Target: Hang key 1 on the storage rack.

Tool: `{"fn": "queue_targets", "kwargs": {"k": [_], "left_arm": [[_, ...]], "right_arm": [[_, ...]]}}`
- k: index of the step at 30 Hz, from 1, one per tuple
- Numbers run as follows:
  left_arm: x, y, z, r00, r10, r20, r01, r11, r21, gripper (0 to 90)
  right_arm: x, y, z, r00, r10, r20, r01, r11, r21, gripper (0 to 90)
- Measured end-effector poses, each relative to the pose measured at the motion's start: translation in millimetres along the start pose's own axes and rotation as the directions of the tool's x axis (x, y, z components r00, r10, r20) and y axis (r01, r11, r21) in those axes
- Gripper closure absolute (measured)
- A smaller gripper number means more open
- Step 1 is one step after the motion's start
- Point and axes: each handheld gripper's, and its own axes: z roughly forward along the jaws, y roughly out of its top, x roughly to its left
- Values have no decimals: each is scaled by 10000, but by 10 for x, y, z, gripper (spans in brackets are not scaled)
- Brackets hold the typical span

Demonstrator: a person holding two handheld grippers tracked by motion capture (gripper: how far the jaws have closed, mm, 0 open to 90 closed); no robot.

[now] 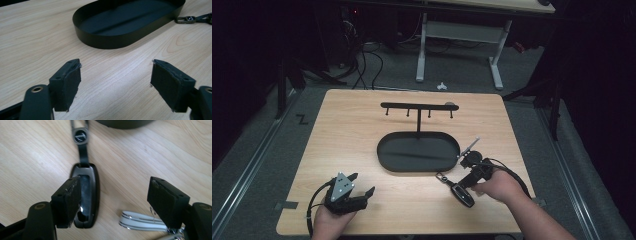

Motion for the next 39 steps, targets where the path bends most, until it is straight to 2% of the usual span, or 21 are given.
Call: {"fn": "queue_targets", "kwargs": {"k": [3,6,7,8,10,11,12,14,15,16,17,18,19,21,22,24,27,28,30,36,39], "left_arm": [[-6,30,-22,9998,-123,159,125,9998,-126,221],[-36,44,-26,9999,93,109,-92,9999,-95,201],[-43,47,-24,9998,126,150,-125,9999,-49,195],[-45,48,-23,9998,117,163,-116,9999,-38,192],[-46,46,-22,9998,112,161,-111,9999,-17,187],[-45,45,-23,9998,117,142,-117,9999,-14,179],[-43,43,-26,9998,109,137,-108,9999,-22,173],[-31,36,-30,9999,122,74,-121,9999,-22,168],[-26,33,-31,9999,135,32,-135,9999,-9,169],[-23,29,-30,9999,148,7,-147,9999,-11,169],[-20,27,-32,9998,186,-30,-186,9998,-2,170],[-18,27,-34,9998,192,-34,-192,9998,-1,170],[-17,28,-38,9998,191,-17,-191,9998,-17,170],[-24,31,-42,9997,254,-31,-254,9996,-74,172],[-27,31,-41,9996,294,-17,-294,9995,-67,171],[-32,30,-37,9994,333,60,-333,9994,-48,171],[-39,33,-28,9993,361,98,-361,9993,-12,169],[-42,34,-27,9993,368,93,-368,9993,-15,168],[-44,33,-27,9992,384,79,-384,9993,-14,168],[-24,19,-31,9995,297,121,-296,9995,-89,169],[-25,17,-35,9995,273,140,-271,9995,-133,169]], "right_arm": [[88,61,43,9994,-14,-355,20,9999,158,296],[157,127,106,9986,-259,-459,274,9991,309,319],[130,151,140,9950,-907,-413,911,9958,66,327],[155,177,169,9955,-869,-373,874,9961,108,334],[202,213,210,9980,-476,-422,491,9982,345,345],[210,233,237,9977,-568,-374,582,9976,364,351],[247,247,252,9992,-219,-347,238,9982,549,367],[233,284,310,9966,-743,-363,759,9961,453,397],[244,299,330,9969,-680,-397,700,9962,513,430],[213,314,357,9922,-1176,-412,1191,9922,368,451],[236,325,369,9956,-801,-489,827,9950,555,453],[238,341,394,9966,-631,-528,664,9957,649,474],[225,349,413,9957,-705,-595,744,9951,651,489],[249,361,435,9977,-351,-581,400,9956,848,513],[237,369,457,9962,-632,-606,678,9947,778,534],[270,372,473,9965,-552,-620,606,9942,891,547],[268,382,492,9936,-987,-547,1033,9906,892,592],[264,385,489,9945,-878,-564,930,9909,976,629],[262,383,487,9940,-929,-578,984,9901,1004,639],[301,382,484,9887,-1397,-547,1446,9845,992,725],[324,391,481,9924,-1103,-536,1159,9865,1159,784]]}}
